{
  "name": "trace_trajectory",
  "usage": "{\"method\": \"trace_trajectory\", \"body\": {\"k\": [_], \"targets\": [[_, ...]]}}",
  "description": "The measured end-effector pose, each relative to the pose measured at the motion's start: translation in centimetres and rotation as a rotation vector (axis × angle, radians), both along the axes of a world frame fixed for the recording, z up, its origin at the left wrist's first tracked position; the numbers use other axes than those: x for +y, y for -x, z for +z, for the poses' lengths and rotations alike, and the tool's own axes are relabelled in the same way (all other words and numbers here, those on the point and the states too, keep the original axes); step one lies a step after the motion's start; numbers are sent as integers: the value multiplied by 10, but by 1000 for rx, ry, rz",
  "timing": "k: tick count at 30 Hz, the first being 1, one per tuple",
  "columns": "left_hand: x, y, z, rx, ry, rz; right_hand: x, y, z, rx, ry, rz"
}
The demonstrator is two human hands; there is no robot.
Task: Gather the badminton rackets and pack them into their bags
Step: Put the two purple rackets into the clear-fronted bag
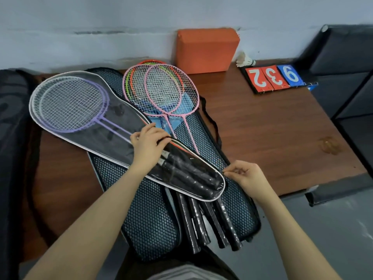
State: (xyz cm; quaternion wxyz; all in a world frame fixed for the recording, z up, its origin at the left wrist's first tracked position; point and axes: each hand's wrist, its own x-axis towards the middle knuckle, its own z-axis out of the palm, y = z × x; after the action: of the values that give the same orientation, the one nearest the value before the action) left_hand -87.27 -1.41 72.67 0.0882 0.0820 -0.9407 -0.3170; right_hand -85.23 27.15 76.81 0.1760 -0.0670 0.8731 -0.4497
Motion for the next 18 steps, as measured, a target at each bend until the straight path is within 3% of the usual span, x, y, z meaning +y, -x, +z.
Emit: {"method": "trace_trajectory", "body": {"k": [6, 11, 18], "targets": [[6, 8, -1, 33, 9, 69, 11, -6, -17, -41, -169, 27], [4, -1, 0, -26, 80, 41, -8, -2, -20, 100, -161, 57], [-9, -62, -3, -220, 91, 341, -79, 27, -33, 316, -359, 257]]}}
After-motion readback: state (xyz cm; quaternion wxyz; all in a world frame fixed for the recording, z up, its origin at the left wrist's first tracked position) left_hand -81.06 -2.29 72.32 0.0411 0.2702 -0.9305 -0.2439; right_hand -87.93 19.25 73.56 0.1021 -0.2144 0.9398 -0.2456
